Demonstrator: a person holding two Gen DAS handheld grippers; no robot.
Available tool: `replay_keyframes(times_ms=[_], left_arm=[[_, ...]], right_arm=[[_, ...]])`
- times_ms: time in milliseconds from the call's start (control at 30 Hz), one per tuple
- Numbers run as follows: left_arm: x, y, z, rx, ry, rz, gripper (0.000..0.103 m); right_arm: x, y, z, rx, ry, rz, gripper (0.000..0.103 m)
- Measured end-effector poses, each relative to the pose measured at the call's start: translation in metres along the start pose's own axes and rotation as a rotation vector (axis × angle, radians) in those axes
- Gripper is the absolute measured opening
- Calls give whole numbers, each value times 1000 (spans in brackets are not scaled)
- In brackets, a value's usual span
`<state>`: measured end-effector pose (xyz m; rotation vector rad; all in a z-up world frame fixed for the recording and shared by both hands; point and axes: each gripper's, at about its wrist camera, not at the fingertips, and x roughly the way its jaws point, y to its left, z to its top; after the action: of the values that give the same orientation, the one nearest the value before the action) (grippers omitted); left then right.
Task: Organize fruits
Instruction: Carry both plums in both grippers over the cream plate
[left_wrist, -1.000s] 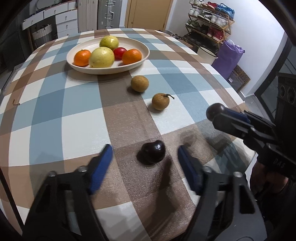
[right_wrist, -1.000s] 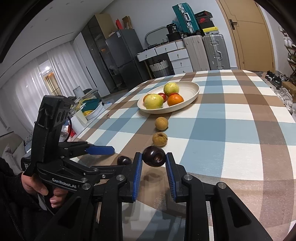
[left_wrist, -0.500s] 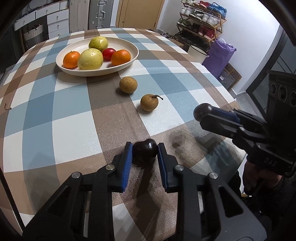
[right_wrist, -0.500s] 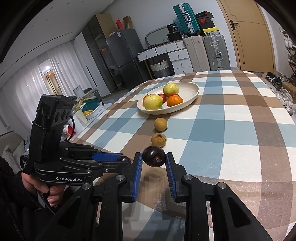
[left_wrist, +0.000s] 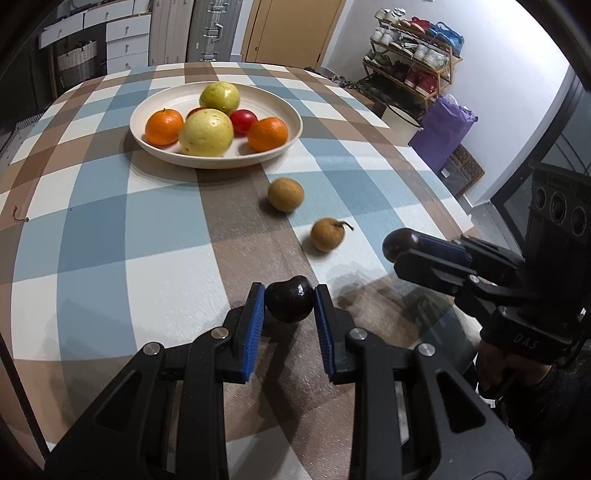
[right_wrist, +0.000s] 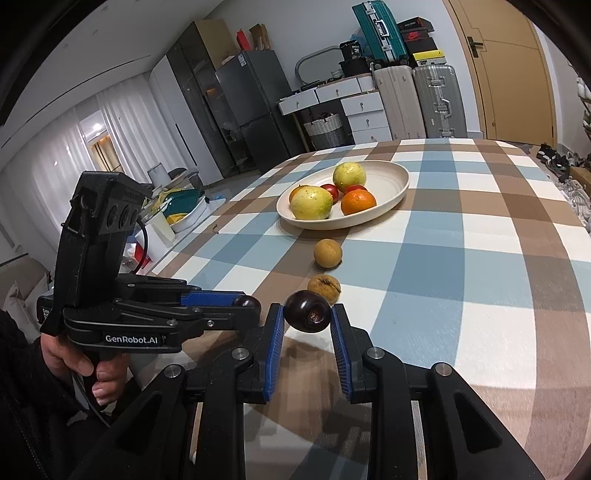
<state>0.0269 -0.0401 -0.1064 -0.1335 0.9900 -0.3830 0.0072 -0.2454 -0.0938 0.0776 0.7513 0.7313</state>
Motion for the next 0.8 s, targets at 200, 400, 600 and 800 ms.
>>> replay_keyframes(times_ms=[200,400,600,800], left_arm=[[0,11,13,-25,-9,5,24],[-1,22,29,-59,-26,-7,24],[-3,31,49,-79,-42,-11,24],[-3,38,71,-113,-43,-42,24]], right_arm=[[11,-1,12,-1,9,18,26],[21,-4,28,9,12,32,26],[30,-5,46,0,14,44,26],[37,-7,66,4,8,52,26]])
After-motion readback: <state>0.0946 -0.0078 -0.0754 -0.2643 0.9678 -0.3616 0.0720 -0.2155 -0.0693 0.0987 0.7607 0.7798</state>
